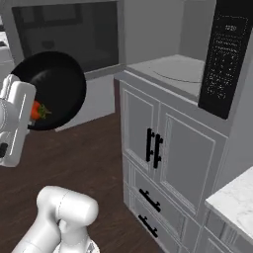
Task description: Pick the tomato from the sink and place it in the bowl. Then pick the bowl and place it in the microwave. Then close the microwave door and press the start button.
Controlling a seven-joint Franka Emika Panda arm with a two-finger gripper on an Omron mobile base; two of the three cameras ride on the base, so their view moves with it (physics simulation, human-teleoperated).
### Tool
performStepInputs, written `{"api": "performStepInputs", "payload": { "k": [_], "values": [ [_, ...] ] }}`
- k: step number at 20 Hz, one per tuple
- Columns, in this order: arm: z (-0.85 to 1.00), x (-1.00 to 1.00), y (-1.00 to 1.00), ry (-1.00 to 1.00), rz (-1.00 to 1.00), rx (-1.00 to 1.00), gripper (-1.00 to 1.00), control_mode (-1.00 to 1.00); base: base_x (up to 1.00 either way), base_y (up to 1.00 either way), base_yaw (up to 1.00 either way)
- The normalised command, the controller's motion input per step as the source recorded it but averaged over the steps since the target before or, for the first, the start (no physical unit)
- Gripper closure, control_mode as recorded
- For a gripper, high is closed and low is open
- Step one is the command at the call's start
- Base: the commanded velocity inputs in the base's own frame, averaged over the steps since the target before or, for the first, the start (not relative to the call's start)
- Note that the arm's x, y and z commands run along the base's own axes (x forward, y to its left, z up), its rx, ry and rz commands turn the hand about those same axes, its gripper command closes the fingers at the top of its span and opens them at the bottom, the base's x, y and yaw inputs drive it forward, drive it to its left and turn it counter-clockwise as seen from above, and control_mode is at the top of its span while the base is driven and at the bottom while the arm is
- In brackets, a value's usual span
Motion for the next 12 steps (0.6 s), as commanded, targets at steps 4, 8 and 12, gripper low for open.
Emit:
{"api": "performStepInputs", "payload": {
  "k": [4, 8, 12],
  "values": [
    [0.00, 0.00, 0.00, 0.00, 0.00, 0.00, 1.00, 1.00, 0.44, -0.93, 0.27],
    [0.00, 0.00, 0.00, 0.00, 0.00, 0.00, 1.00, 1.00, 0.62, -0.27, 0.01],
    [0.00, 0.00, 0.00, 0.00, 0.00, 0.00, 1.00, 1.00, 0.49, 0.00, -0.13]
  ]
}}
